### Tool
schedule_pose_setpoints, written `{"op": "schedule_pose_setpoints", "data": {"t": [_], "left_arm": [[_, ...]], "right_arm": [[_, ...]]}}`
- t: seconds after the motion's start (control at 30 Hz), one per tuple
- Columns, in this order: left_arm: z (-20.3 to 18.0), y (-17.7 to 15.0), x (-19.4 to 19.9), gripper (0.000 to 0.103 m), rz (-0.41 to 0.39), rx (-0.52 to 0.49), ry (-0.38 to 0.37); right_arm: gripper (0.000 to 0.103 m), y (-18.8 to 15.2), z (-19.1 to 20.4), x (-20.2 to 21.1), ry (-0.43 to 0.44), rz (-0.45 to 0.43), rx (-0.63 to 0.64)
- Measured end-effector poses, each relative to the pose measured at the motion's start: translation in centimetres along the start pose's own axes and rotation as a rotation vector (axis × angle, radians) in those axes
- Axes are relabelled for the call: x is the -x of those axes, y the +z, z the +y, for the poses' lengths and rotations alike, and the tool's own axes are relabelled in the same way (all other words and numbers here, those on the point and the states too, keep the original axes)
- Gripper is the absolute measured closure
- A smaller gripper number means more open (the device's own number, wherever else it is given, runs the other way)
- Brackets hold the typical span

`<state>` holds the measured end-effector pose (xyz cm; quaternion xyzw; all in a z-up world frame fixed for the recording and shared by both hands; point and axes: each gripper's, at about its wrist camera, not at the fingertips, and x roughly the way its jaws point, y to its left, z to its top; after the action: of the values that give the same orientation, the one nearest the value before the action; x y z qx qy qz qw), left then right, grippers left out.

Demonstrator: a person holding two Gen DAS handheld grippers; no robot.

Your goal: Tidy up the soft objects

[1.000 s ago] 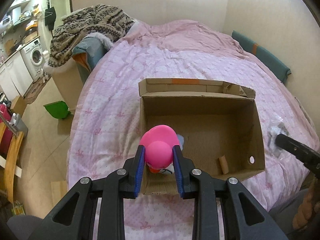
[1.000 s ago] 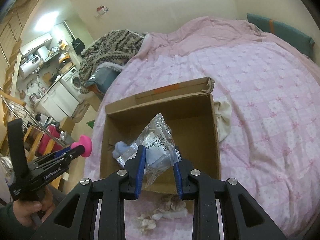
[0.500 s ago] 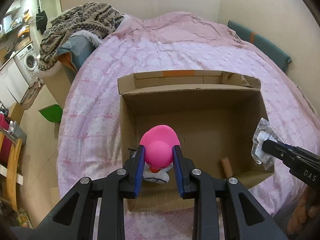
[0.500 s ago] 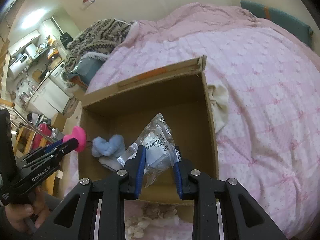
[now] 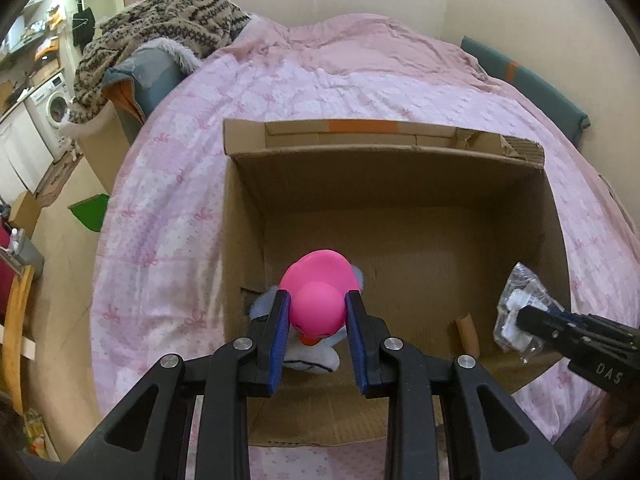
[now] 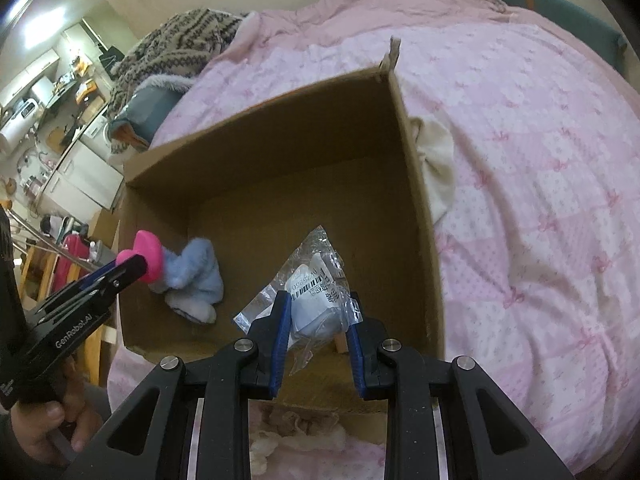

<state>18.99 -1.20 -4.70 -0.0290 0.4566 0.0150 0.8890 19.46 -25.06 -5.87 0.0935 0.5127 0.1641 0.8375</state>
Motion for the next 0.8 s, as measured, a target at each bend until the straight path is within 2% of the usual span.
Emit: {"op": "schedule_pose_setpoints", "data": {"t": [0.37, 0.8], "left_arm": [[-1.2, -0.9, -0.2, 0.078, -0.014, -0.060, 0.003], [-1.0, -1.2, -0.9, 0.078, 0.015, -0.058, -0.002]], "right_arm": [[0.075, -0.8, 0.9, -1.5, -0.035, 0.054, 0.041], [0.075, -0.8, 0.9, -2.2, -0.045, 0.077, 0.029]]}}
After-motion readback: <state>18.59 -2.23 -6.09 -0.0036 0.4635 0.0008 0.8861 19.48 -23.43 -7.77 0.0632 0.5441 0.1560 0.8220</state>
